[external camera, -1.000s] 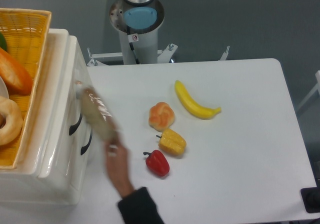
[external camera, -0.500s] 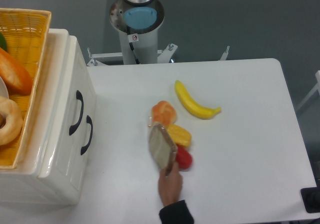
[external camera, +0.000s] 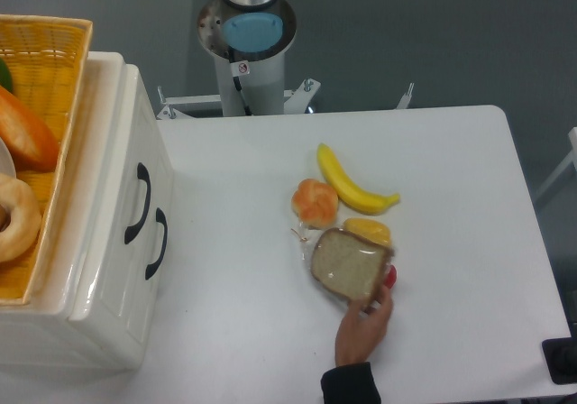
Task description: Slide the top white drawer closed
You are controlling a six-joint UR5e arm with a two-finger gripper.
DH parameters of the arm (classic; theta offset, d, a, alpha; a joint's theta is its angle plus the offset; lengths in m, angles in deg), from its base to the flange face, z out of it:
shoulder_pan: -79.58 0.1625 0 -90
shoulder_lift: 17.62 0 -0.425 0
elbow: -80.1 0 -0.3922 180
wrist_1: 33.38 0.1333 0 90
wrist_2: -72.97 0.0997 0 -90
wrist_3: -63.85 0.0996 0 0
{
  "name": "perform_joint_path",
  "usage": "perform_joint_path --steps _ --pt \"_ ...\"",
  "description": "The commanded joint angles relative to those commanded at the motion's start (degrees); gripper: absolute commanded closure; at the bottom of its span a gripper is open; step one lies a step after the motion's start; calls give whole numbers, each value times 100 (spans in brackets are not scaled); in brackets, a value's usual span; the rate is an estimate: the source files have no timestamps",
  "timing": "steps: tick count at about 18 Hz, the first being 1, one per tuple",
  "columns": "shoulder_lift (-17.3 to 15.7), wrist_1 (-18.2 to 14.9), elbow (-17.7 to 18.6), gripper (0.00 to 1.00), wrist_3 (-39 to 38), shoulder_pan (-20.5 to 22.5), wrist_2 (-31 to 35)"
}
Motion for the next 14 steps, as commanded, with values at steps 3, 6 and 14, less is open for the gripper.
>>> perform_joint_path --steps 3,6,14 --pt "0 0 9 0 0 0 0" --pt "0 0 9 0 0 0 0" --pt "-9 -26 0 0 18 52 -35"
